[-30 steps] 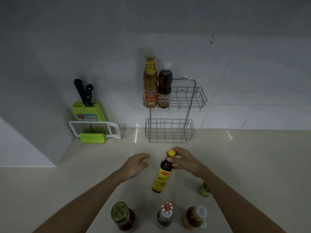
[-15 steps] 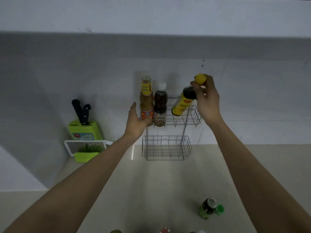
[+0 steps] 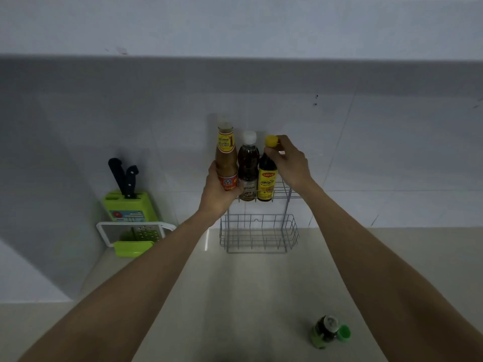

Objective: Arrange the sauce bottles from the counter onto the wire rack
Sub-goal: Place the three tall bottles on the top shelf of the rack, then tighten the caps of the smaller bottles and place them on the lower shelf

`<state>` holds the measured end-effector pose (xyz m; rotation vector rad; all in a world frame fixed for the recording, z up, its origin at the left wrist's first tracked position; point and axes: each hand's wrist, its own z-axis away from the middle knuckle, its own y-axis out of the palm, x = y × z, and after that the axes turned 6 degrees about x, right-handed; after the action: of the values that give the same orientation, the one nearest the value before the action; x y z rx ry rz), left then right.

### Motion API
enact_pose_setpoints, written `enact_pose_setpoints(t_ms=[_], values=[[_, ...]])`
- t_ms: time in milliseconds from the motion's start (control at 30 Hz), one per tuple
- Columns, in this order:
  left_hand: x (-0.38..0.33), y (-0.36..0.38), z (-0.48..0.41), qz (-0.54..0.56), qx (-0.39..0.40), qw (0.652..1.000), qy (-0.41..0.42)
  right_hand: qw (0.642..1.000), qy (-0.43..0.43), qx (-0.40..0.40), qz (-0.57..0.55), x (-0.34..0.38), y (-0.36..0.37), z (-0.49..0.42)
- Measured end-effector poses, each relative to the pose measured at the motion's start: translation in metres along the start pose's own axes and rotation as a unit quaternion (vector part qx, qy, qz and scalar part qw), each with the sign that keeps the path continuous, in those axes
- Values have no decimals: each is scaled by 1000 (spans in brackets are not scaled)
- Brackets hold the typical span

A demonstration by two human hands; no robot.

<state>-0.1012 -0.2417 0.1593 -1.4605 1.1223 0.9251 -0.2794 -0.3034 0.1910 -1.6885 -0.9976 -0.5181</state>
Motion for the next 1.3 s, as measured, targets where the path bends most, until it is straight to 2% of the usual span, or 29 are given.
enact_pose_setpoints(t_ms=[233,467,967,1233,1300], values=[[2,-3,2,1,37,999,-30,995,7,74,-61,-19,2,7],[4,-3,4,-5,49,998,-37,993,22,68,-99,-22,8,9],[-2,-4,12,-19,61,997,-46,996,33,59,-52,-19,19,24],[0,-16,51,-69,35,996,-41,995,4,-52,-84,-9,20,71],[9,-25,65,-76,46,994,-58,995,2,-58,-84,-8,23,89]])
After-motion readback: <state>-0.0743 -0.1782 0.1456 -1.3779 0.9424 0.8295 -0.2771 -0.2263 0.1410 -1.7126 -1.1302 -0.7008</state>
